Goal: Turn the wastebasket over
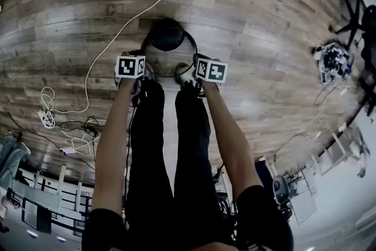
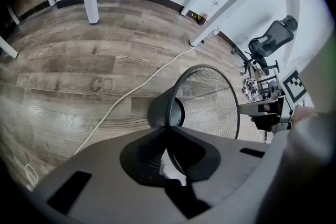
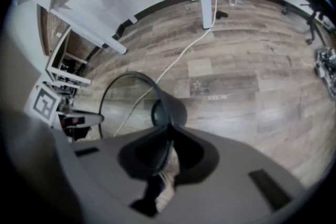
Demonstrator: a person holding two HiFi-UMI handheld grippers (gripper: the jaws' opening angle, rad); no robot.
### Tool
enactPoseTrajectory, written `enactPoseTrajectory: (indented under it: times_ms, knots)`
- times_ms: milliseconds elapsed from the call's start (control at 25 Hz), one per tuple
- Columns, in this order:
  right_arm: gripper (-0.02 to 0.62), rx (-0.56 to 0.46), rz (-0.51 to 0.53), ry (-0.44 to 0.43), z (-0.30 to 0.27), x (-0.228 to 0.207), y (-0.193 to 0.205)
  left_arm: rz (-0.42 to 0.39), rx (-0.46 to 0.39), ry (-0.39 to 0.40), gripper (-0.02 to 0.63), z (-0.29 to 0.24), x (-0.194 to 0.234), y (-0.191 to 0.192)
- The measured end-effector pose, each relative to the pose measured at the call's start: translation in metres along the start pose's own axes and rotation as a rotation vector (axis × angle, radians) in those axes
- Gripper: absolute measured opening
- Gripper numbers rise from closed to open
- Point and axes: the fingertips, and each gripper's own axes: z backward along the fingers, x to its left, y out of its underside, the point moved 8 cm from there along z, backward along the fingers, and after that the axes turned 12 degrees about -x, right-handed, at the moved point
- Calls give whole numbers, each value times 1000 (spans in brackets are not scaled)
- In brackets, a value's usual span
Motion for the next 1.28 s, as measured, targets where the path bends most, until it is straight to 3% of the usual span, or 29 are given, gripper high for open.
enactPoseTrajectory:
  times_ms: [160,240,280,480,680,840,1000,1280]
  knots:
    - [53,-12,-4,-17,-1,2,2,-32,-19,-36,69,-1,-4,4]
    - [133,-12,-5,-27,-2,4,2,-42,-15,-32,139,-2,-7,6]
    - [160,-12,-3,-23,-1,5,2,-27,-19,-28,155,-1,-7,6]
    - [169,-45,20,31,16,5,-3,82,-57,-22,181,20,-5,6]
    - [165,-103,31,42,64,25,-14,126,-102,-8,181,73,-15,-4]
    - [68,-173,63,30,124,60,-28,86,-138,18,141,131,-40,-19]
    - [43,-246,79,-28,187,105,-51,36,-246,10,46,203,-67,-44]
    - [34,-478,136,-170,317,171,-107,-129,-534,65,35,351,-147,-91]
